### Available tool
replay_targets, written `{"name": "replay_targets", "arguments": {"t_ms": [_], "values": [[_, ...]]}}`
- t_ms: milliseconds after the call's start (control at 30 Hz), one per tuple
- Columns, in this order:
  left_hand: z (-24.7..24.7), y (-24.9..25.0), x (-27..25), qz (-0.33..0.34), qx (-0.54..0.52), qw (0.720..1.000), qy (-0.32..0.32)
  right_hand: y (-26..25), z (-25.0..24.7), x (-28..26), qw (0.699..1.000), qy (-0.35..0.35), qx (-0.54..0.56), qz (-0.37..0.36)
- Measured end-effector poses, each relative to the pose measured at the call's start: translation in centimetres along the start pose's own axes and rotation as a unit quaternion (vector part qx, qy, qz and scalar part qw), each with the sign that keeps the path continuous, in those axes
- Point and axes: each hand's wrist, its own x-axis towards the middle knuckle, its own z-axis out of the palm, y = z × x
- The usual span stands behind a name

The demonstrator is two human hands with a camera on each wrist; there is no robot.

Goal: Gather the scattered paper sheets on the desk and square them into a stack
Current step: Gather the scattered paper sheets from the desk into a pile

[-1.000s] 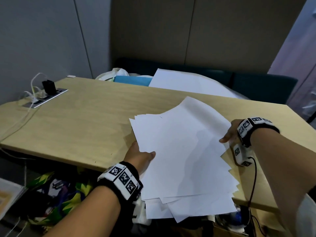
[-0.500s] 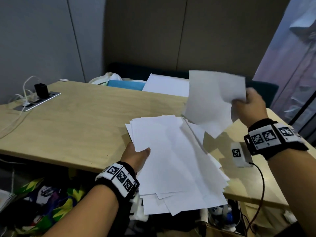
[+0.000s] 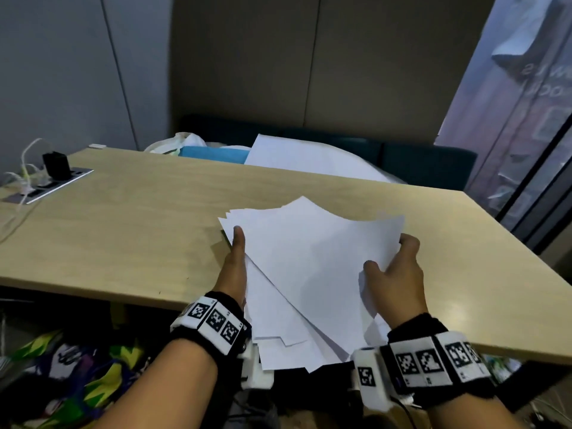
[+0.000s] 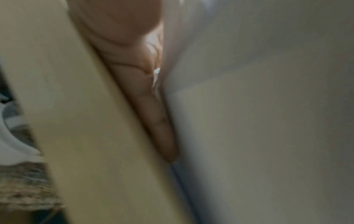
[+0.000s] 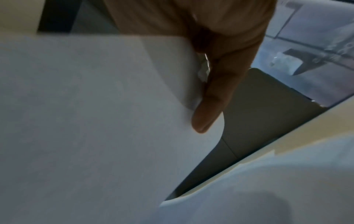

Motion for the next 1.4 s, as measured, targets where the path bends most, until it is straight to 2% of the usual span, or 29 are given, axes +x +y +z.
{"name": "replay_targets", "arguments": {"t_ms": [67,200,300,400,600,667,700,767,867,933,1000,1167,1267,1333,1400], "values": [[-0.3,-0.4,-0.2,-0.002,0.028,0.999,-0.019,0.7,0.4,-0.2,1.000,-0.019,-0.013,0.020],[-0.1,-1.9,0.7,0.090,0.100,0.991,-0.013,1.2,1.2,-1.2,0.994,-0.073,-0.053,0.057],[0.2,-3.0,0.1,0.115,0.143,0.983,0.007,1.3,2.1,-2.3,0.988,-0.128,-0.060,0.068],[0.1,-3.6,0.2,0.139,0.116,0.983,0.013,1.1,2.5,-3.3,0.984,-0.159,-0.066,0.051],[-4.2,-0.5,-0.7,0.199,0.036,0.979,0.026,1.7,-0.1,-1.5,0.999,-0.036,0.004,0.003],[-5.9,1.4,-1.5,0.216,0.002,0.976,0.036,2.5,-1.0,-0.4,0.999,-0.001,-0.038,-0.027],[-6.9,2.1,-1.8,0.226,-0.010,0.973,0.046,2.8,-0.9,-0.2,0.996,-0.009,-0.077,-0.040],[-8.6,3.1,-2.1,0.238,-0.013,0.968,0.073,3.1,0.1,-0.3,0.979,-0.089,-0.174,-0.065],[-10.4,3.9,-2.4,0.248,-0.012,0.963,0.104,3.0,3.1,-1.7,0.908,-0.250,-0.318,-0.112],[-11.2,3.9,-2.0,0.241,-0.025,0.963,0.121,3.3,4.9,-2.5,0.862,-0.309,-0.382,-0.128],[-11.9,3.5,-1.4,0.237,-0.027,0.962,0.132,3.9,5.7,-2.5,0.840,-0.321,-0.417,-0.134],[-13.3,2.3,0.4,0.249,-0.030,0.962,0.110,3.6,4.2,-1.6,0.843,-0.256,-0.447,-0.156],[-13.6,1.8,1.5,0.252,-0.027,0.962,0.098,3.3,2.0,-1.8,0.869,-0.234,-0.416,-0.131],[-12.5,2.4,0.4,0.242,-0.039,0.966,0.085,3.8,-0.2,-1.0,0.890,-0.237,-0.375,-0.108],[-11.9,2.6,0.0,0.227,-0.065,0.968,0.083,4.2,-2.9,0.2,0.919,-0.188,-0.336,-0.083]]}}
